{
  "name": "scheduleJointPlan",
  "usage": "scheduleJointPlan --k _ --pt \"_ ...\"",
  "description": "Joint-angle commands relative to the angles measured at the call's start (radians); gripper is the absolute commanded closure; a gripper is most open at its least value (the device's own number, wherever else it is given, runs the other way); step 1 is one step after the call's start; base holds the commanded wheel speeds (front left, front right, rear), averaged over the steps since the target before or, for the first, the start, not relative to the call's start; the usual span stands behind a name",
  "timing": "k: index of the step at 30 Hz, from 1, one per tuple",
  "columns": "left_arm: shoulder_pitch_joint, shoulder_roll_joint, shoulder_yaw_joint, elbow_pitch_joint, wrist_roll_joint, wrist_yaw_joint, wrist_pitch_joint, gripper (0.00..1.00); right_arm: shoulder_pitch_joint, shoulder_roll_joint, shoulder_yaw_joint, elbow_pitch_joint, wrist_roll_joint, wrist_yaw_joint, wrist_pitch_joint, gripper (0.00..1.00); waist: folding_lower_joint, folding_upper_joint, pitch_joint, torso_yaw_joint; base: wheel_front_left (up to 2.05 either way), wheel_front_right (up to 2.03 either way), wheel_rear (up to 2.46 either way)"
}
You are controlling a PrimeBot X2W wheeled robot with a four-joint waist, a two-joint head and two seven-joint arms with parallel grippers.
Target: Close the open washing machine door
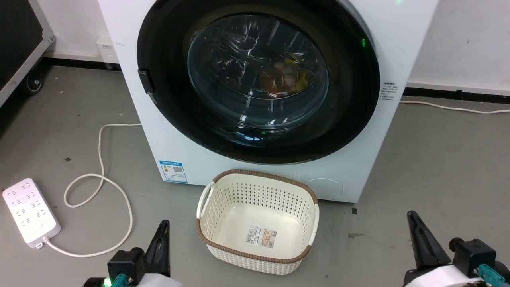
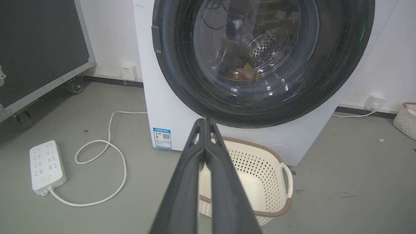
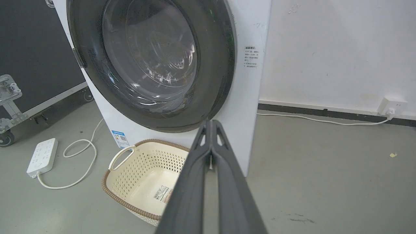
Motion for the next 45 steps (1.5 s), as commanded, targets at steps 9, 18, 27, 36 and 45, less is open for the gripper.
scheduleJointPlan --k 9,18,27,36,45 --pt "-0.006 -0.001 0.008 -0.023 0.021 0.008 0.023 1.0 -0.004 0.001 0.009 -0.025 -0.01 0.0 0.022 1.0 0.0 0.0 0.003 -0.001 0.0 0.0 0.0" --pt "-0.008 -0.001 0.011 -0.04 0.032 0.011 0.041 1.0 -0.005 0.002 0.015 -0.04 -0.016 0.0 0.041 1.0 0.0 0.0 0.005 -0.003 0.0 0.0 0.0" --pt "-0.01 -0.001 0.015 -0.056 0.044 0.015 0.06 1.0 -0.006 0.002 0.022 -0.056 -0.023 0.0 0.059 1.0 0.0 0.0 0.008 -0.004 0.0 0.0 0.0" --pt "-0.012 -0.001 0.019 -0.073 0.056 0.018 0.078 1.0 -0.007 0.002 0.028 -0.071 -0.03 0.0 0.078 1.0 0.0 0.0 0.01 -0.005 0.0 0.0 0.0" --pt "-0.013 -0.001 0.022 -0.088 0.067 0.021 0.094 1.0 -0.008 0.003 0.033 -0.085 -0.036 0.0 0.094 1.0 0.0 0.0 0.012 -0.006 0.0 0.0 0.0"
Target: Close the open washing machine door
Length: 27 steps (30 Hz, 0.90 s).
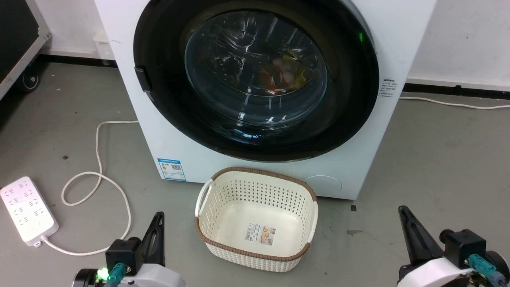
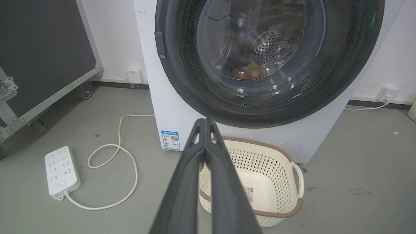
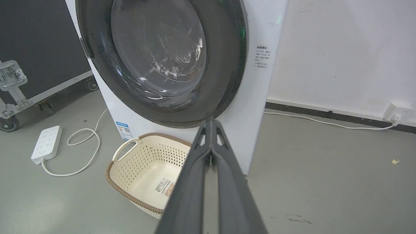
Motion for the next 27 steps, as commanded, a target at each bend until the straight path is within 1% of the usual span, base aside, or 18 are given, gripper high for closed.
scheduleJointPlan --k 1,27 --pt "-0.01 -0.001 0.002 -0.009 0.009 0.005 0.006 1.0 -0.007 0.003 0.004 -0.013 -0.011 0.0 0.005 1.0 0.0 0.0 0.0 0.0 0.0 0.0 0.0" --pt "-0.015 -0.001 0.012 -0.055 0.042 0.014 0.057 1.0 -0.009 0.004 0.021 -0.056 -0.03 -0.001 0.057 1.0 0.0 0.0 0.007 -0.004 0.0 0.0 0.0"
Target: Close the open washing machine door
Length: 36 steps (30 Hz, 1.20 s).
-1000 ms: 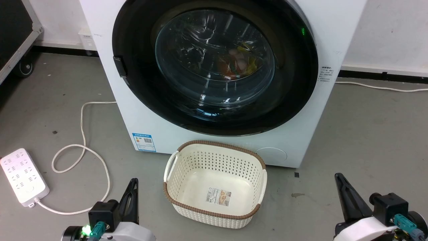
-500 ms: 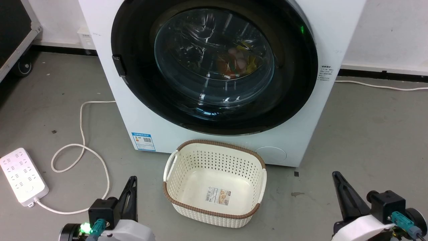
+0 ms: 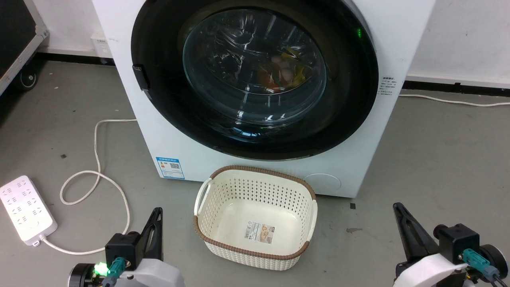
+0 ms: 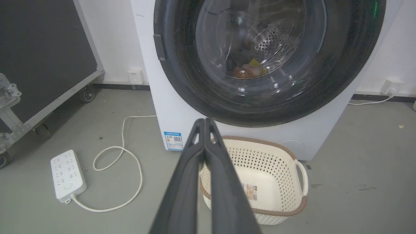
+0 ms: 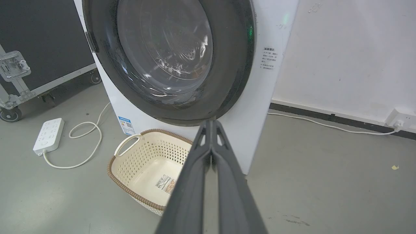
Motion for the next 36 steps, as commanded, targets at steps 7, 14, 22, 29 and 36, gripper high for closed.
scheduleJointPlan --k 7,14,22,29,36 --pt "-0.015 -0.001 0.006 -0.02 0.016 0.01 0.017 1.0 -0.009 0.004 0.007 -0.021 -0.013 -0.001 0.017 1.0 0.0 0.0 0.002 -0.001 0.0 0.0 0.0" --pt "-0.016 -0.001 0.009 -0.033 0.025 0.013 0.031 1.0 -0.01 0.004 0.012 -0.033 -0.019 -0.001 0.032 1.0 0.0 0.0 0.004 -0.002 0.0 0.0 0.0" --pt "-0.018 -0.001 0.012 -0.048 0.035 0.016 0.047 1.0 -0.011 0.005 0.018 -0.046 -0.025 -0.001 0.048 1.0 0.0 0.0 0.006 -0.003 0.0 0.0 0.0" --pt "-0.019 -0.001 0.015 -0.061 0.045 0.019 0.061 1.0 -0.012 0.005 0.023 -0.058 -0.03 -0.001 0.063 1.0 0.0 0.0 0.008 -0.004 0.0 0.0 0.0" --pt "-0.02 -0.001 0.015 -0.063 0.046 0.019 0.065 1.0 -0.012 0.005 0.024 -0.061 -0.031 -0.001 0.066 1.0 0.0 0.0 0.009 -0.004 0.0 0.0 0.0"
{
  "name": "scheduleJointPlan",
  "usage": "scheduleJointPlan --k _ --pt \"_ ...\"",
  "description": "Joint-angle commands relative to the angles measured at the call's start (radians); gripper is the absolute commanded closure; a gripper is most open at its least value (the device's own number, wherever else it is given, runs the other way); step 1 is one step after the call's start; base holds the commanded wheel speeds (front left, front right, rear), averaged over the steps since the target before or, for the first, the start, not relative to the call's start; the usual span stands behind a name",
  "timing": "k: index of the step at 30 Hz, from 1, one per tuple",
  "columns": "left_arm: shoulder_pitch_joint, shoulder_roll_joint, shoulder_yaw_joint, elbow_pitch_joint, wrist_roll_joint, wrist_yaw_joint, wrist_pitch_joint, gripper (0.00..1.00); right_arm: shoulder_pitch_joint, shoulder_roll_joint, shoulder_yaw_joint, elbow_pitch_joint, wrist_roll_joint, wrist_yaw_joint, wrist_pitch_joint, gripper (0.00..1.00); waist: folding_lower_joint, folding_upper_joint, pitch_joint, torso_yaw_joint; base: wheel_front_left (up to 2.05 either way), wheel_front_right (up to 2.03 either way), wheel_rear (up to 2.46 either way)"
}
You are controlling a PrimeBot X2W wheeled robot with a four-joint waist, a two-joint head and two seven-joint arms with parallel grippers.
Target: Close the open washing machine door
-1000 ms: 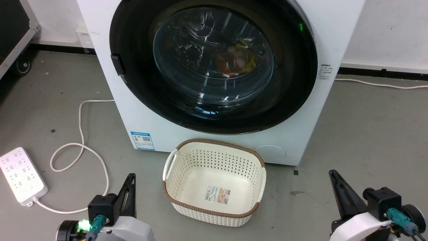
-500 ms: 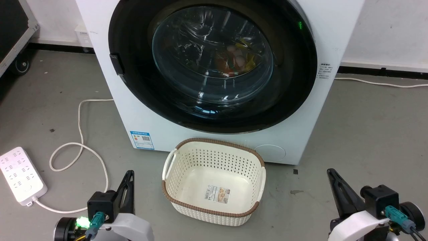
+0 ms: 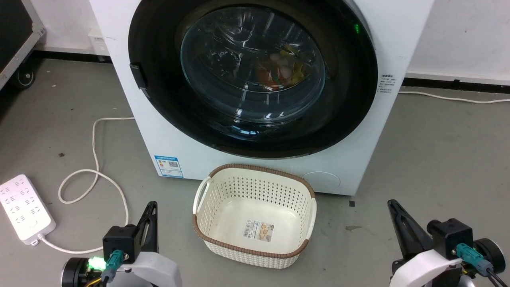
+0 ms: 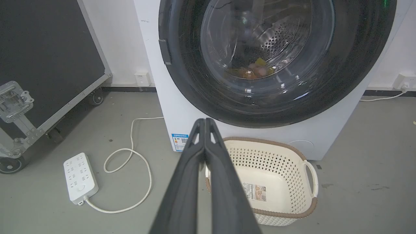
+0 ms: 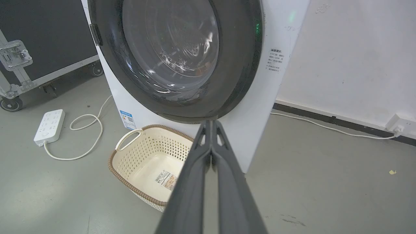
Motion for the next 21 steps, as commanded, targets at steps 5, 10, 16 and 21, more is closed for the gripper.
scheduleJointPlan --k 5,10,16,21 --pt "-0.015 0.0 0.002 -0.005 0.003 0.003 0.0 1.0 -0.012 0.005 0.0 -0.006 -0.008 -0.001 0.0 1.0 0.0 0.0 0.0 0.0 0.0 0.0 0.0" --pt "-0.015 0.0 0.002 -0.005 0.003 0.003 0.0 1.0 -0.012 0.005 0.0 -0.006 -0.008 -0.001 0.0 1.0 0.0 0.0 0.0 0.0 0.0 0.0 0.0" --pt "-0.015 0.0 0.002 -0.005 0.003 0.003 0.0 1.0 -0.012 0.005 0.0 -0.006 -0.008 -0.001 0.0 1.0 0.0 0.0 0.0 0.0 0.0 0.0 0.0" --pt "-0.015 0.0 0.002 -0.005 0.003 0.003 0.0 1.0 -0.012 0.005 0.0 -0.006 -0.008 -0.001 0.0 1.0 0.0 0.0 0.0 0.0 0.0 0.0 0.0"
